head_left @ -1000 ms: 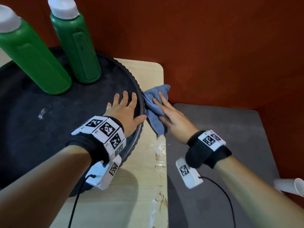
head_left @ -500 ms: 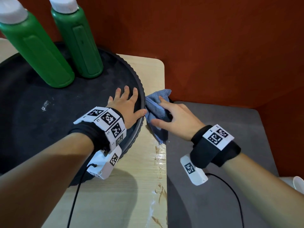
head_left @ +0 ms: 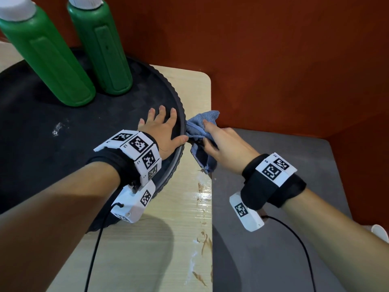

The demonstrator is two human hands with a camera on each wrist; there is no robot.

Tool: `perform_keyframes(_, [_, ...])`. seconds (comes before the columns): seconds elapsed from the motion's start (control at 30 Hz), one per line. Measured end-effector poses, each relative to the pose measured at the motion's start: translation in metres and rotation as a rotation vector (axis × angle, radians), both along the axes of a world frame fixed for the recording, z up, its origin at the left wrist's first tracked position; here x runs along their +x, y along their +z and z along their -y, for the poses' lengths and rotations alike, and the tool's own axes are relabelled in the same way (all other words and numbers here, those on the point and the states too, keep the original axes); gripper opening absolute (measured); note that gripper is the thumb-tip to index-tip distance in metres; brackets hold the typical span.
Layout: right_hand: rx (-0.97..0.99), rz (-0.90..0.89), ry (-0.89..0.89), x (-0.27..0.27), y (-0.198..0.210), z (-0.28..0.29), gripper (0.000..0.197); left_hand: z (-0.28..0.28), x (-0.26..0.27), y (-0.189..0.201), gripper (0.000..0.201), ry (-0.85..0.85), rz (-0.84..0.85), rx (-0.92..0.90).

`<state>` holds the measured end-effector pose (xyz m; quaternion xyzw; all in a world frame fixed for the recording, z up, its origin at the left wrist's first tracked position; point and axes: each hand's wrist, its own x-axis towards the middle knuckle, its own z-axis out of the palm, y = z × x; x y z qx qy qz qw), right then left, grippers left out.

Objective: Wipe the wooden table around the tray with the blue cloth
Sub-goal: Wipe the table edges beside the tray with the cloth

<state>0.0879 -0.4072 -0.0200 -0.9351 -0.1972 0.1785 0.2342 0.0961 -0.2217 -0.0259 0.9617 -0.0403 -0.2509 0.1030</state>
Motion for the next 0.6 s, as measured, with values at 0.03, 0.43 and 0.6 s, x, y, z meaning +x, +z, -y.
perform_keyframes(0.03, [0.002, -0.020, -0.004, -0.004, -0.002, 0.002, 0.039, 0.000, 0.000, 0.000, 0.079, 0.001, -0.004, -0.002])
perform_keyframes(0.43, [0.130, -0.056, 0.023, -0.046, -0.012, 0.015, 0.046, 0.000, 0.000, -0.002, 0.079, 0.002, 0.014, 0.004])
perform_keyframes(0.6, [0.125, -0.015, 0.048, -0.042, -0.017, 0.017, 0.048, 0.000, 0.000, -0.004, 0.078, -0.001, 0.012, 0.004])
